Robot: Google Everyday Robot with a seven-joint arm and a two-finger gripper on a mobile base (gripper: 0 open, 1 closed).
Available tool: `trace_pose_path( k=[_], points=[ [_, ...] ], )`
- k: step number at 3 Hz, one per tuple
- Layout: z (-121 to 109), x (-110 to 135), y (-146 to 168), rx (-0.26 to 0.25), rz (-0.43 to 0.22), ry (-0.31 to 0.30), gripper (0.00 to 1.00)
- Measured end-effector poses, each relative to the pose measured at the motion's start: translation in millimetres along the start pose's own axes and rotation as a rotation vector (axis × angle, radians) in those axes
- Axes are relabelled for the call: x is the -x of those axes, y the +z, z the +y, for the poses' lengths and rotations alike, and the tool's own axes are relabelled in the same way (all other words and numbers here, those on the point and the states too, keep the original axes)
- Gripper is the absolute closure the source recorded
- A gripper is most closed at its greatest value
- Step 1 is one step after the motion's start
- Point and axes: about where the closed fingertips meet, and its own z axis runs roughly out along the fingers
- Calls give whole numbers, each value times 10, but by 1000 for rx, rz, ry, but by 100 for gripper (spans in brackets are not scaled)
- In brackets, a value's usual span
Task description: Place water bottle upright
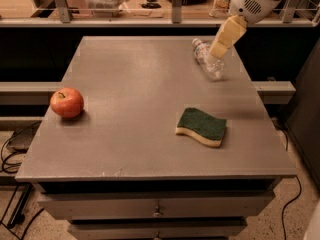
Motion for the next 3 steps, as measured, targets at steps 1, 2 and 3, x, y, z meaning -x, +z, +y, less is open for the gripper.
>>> trace_pose_path(
  k=[1,2,3],
  points=[
    [0,0,1,0,0,0,0],
    [-30,-7,118,15,35,22,0],
    [-182,55,331,29,6,98,0]
  ],
)
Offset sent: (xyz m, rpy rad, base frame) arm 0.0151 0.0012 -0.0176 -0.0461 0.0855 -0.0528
